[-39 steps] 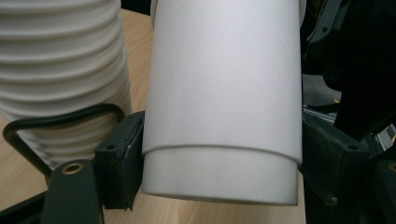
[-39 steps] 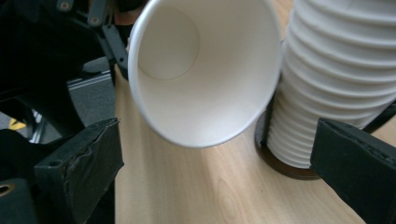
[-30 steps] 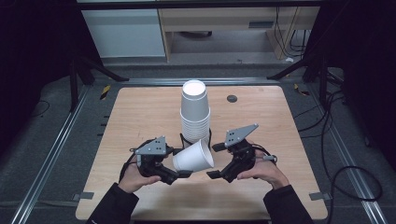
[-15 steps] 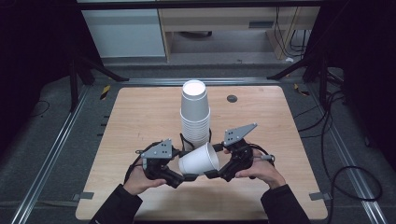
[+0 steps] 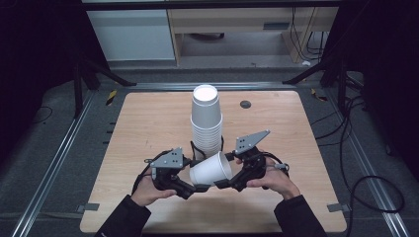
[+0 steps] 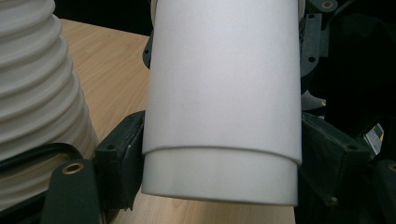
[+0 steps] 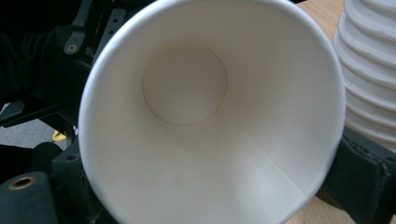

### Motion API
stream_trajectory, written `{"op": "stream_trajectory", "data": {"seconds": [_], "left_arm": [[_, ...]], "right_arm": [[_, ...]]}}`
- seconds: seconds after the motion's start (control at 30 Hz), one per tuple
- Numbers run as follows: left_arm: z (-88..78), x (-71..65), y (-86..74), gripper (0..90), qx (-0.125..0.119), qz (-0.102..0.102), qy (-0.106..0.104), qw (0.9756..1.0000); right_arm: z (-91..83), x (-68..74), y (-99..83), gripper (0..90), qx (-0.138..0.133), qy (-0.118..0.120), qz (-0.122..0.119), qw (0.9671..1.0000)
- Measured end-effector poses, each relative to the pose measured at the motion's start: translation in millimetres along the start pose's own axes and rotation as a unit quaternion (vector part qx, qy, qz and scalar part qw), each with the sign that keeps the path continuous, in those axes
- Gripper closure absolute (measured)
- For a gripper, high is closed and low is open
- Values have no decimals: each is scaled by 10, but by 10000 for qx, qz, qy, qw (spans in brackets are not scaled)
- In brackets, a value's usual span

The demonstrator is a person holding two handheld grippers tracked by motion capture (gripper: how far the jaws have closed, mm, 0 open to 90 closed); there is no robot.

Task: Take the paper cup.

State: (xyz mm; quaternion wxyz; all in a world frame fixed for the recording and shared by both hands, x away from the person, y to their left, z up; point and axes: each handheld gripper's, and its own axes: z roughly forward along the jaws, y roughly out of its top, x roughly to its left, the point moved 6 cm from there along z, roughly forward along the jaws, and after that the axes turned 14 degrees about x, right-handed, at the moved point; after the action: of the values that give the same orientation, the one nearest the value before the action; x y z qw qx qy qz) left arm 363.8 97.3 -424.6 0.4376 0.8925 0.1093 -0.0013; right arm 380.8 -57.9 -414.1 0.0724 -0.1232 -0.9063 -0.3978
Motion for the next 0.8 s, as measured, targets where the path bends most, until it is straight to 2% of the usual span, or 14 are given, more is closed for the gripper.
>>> {"op": "stream_trajectory", "data": {"seconds": [0.27,0.43,0.6,0.8], "left_arm": [[-4,9,6,216,-42,-75,-43,10000],[-24,14,-1,208,-13,-158,-13,9999],[-82,61,-32,180,59,-270,84,9996],[-44,79,-70,157,386,-246,254,9986]], "right_arm": [[-14,1,5,99,-28,-20,-8,10000],[-28,8,31,101,-5,-74,-107,9999],[-62,-15,45,102,184,-227,-165,9994],[-59,-61,98,101,570,-397,-240,9973]]}}
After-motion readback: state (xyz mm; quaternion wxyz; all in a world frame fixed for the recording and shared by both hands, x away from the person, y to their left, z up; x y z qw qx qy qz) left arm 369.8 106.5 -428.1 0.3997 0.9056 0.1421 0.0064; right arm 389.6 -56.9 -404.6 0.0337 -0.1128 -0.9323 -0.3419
